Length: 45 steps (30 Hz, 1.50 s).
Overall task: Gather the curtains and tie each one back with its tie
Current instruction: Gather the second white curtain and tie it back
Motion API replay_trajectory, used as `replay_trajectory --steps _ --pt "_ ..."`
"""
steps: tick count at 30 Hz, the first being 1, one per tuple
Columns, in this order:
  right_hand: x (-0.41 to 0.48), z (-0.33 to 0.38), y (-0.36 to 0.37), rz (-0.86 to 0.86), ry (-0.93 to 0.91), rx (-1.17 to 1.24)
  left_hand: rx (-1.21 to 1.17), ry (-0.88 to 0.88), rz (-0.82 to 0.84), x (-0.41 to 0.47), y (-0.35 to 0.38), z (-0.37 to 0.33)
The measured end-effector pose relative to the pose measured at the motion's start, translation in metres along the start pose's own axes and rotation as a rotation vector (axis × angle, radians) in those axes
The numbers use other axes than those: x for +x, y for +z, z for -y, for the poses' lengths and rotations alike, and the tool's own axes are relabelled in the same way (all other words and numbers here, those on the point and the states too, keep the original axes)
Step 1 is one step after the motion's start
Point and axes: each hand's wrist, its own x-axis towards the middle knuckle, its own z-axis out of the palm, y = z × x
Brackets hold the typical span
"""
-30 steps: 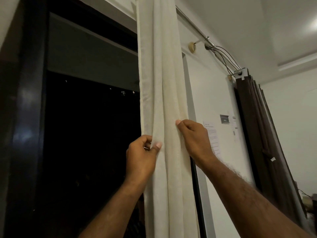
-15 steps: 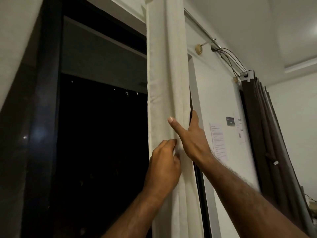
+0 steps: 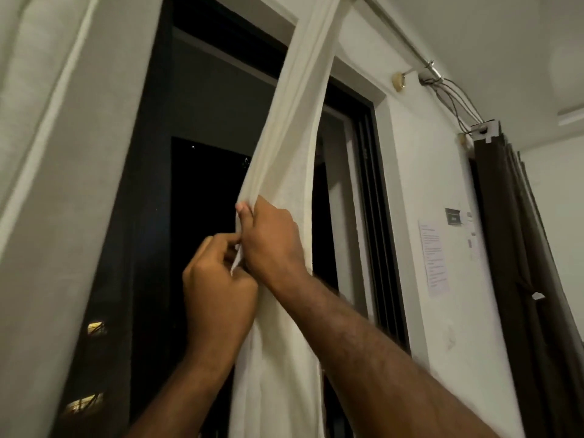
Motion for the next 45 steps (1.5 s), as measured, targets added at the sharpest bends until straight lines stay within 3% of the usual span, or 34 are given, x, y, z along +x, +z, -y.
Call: replay_trajectory --steps 4,7,11,13,15,22,26,29,32,35,39,42,45 --pt "-0.013 0.009 -0.009 0.036 0.049 0.104 -0.141 -0.036 0.057 -0.006 -0.019 0.001" --pt "-0.028 -0.018 -0.028 0.062 0.148 0.231 -0.294 -0.287 0.192 -0.018 -0.012 0.010" --pt "-0.050 -0.068 -0.047 0.048 0.365 0.514 -0.218 -0.568 0.542 -0.053 -0.005 0.036" --pt "-0.058 -0.089 -0.055 0.068 0.430 0.605 -0.231 -0.613 0.748 -0.075 -0.001 0.050" --pt "-0.064 -0.107 -0.061 0.079 0.462 0.610 -0.212 -0.591 0.842 -0.094 0.005 0.060" --pt "-0.100 -0.149 -0.071 0.099 0.486 0.465 -0.327 -0.711 0.856 -0.124 0.037 0.051" --pt "-0.131 -0.152 -0.065 0.350 0.534 0.733 -0.435 -0.761 0.875 -0.128 0.055 0.035" --pt "-0.147 -0.157 -0.064 0.492 0.553 0.935 -0.363 -0.641 0.792 -0.130 0.063 0.038" --pt "-0.161 -0.169 -0.064 0.525 0.630 1.058 -0.168 -0.553 0.675 -0.138 0.063 0.044" --pt "-0.175 -0.193 -0.066 0.487 0.649 0.857 0.086 -0.496 0.541 -0.150 0.064 0.048" --pt "-0.211 -0.238 -0.067 0.362 0.708 0.335 0.189 -0.508 0.459 -0.165 0.067 0.051" --pt "-0.238 -0.260 -0.063 0.545 0.748 0.150 0.194 -0.505 0.434 -0.180 0.068 0.049" --pt "-0.254 -0.273 -0.056 0.744 0.818 0.224 0.194 -0.571 0.426 -0.197 0.069 0.048"
